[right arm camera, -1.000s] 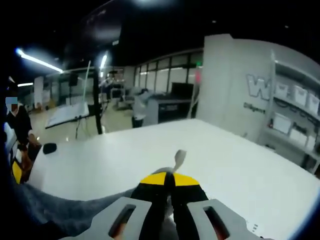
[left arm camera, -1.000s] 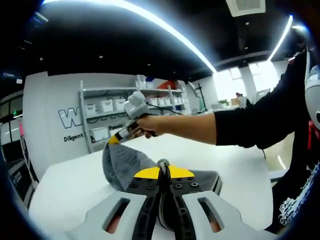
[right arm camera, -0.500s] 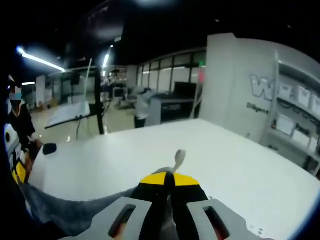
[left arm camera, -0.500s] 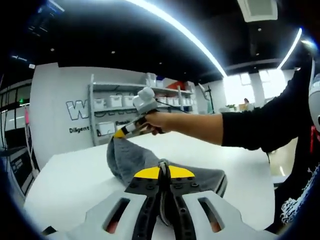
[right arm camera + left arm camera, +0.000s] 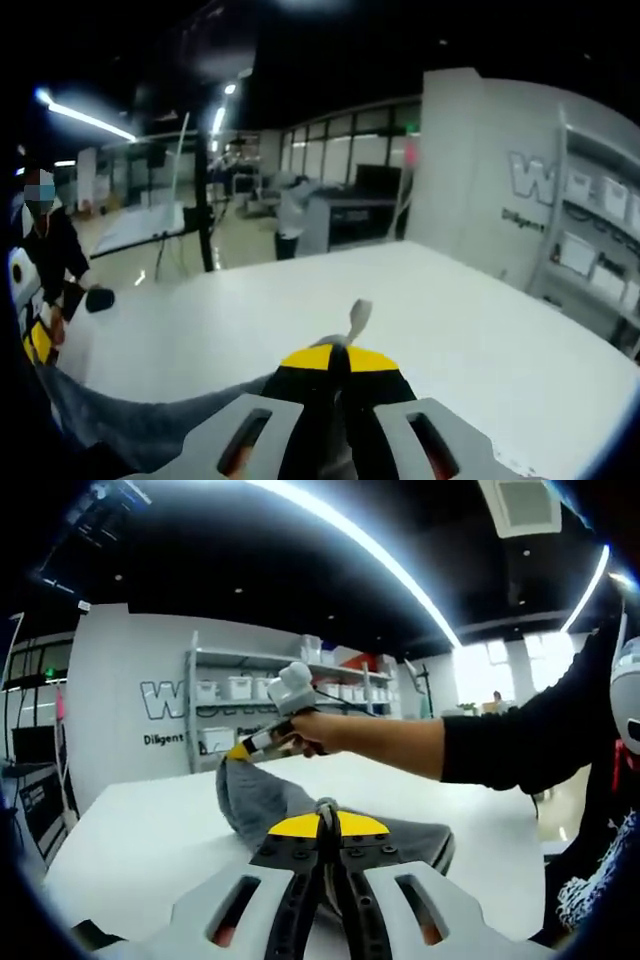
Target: Open the folded towel by lifting each exposed corner and separating the folded layers until the towel lies flat within the target outline without major curled edges
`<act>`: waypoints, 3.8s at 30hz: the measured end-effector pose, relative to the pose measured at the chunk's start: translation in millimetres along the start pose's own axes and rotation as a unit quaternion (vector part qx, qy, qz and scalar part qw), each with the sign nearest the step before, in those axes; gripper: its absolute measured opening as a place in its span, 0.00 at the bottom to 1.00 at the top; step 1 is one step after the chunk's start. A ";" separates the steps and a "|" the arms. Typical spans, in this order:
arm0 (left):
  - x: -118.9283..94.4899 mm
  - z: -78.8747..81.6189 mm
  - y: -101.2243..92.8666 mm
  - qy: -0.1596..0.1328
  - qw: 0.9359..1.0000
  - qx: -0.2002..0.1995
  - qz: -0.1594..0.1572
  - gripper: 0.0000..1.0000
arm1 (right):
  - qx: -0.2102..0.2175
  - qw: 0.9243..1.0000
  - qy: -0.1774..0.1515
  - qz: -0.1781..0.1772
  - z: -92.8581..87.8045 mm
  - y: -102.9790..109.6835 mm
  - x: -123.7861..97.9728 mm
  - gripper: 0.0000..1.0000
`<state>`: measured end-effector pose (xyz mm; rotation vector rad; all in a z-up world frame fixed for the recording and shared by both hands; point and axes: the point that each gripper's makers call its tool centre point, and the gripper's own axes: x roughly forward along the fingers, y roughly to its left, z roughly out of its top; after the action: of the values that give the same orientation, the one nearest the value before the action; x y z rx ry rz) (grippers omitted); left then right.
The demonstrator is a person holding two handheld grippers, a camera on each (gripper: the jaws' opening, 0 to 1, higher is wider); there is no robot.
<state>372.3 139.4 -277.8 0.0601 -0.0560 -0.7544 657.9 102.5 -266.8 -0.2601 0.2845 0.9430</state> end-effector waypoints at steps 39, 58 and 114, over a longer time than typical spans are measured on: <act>-44.0 -42.1 35.6 0.023 0.996 -0.038 0.078 0.03 | -0.016 0.998 0.053 0.036 -12.3 68.8 65.5 0.00; -67.1 -62.5 42.1 0.028 0.991 -0.073 0.105 0.03 | -0.031 0.994 0.093 0.043 -31.8 89.9 99.4 0.00; -91.7 -128.9 36.6 0.200 0.970 0.073 0.114 0.04 | -0.156 0.971 0.183 0.002 -79.3 134.5 168.2 0.23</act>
<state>339.9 233.3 -406.2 0.3391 0.2627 -0.4963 630.8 277.9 -412.4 -0.7274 0.4744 0.9405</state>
